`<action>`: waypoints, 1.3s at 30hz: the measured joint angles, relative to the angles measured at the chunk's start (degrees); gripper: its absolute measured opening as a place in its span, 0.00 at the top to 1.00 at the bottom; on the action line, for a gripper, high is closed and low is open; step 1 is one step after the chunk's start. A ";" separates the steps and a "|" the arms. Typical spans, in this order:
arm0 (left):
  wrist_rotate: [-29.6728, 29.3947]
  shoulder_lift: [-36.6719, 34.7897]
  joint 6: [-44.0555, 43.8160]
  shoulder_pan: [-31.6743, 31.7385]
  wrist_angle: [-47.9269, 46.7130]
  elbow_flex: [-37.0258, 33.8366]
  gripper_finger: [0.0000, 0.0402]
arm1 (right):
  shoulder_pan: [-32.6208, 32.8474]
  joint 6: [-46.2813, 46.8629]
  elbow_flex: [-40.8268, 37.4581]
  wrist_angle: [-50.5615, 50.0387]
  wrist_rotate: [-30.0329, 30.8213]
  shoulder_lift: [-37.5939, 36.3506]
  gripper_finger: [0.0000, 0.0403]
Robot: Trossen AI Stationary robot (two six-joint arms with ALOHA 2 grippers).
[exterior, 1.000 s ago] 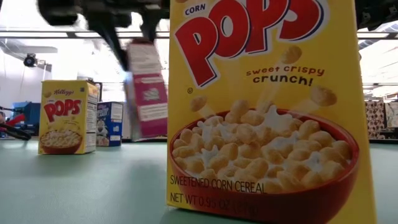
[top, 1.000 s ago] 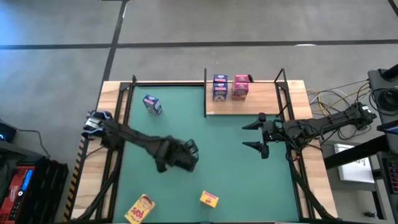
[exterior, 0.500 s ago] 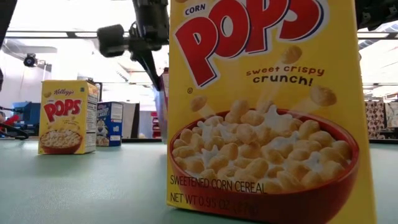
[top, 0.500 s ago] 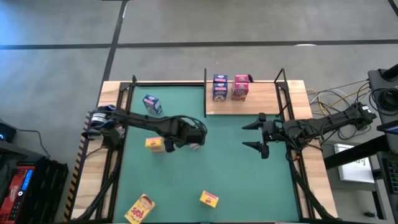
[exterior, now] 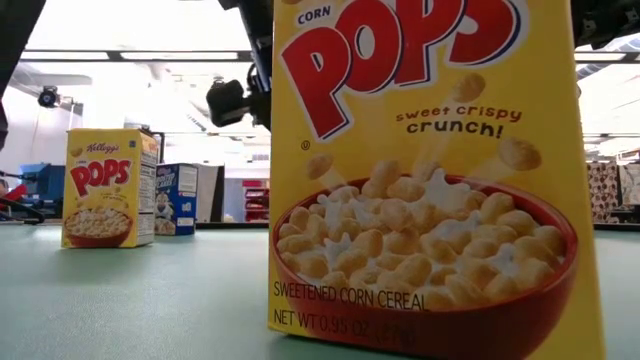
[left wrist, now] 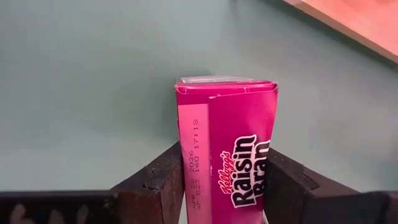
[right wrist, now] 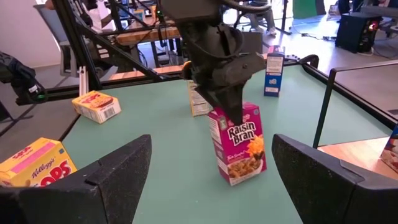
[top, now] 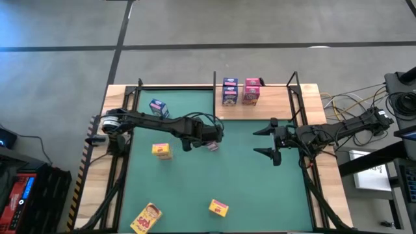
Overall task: Stack cereal on shelf
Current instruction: Put the pink cereal box on the shelf
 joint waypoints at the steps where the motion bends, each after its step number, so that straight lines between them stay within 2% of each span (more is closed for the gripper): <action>1: 0.03 0.18 1.23 0.24 0.63 0.00 0.62 | 0.00 0.02 0.00 0.00 0.00 0.00 0.20; 19: 0.74 0.38 27.43 4.36 5.87 -0.07 0.62 | 0.00 0.00 0.00 0.01 0.00 0.01 0.20; 36: 1.45 0.41 29.13 5.26 7.96 -0.07 0.62 | 0.00 0.00 0.00 0.00 0.00 -0.01 0.20; 39: 3.14 0.41 29.12 5.26 8.76 -0.07 0.62 | -0.02 0.00 0.00 0.00 0.00 0.01 0.20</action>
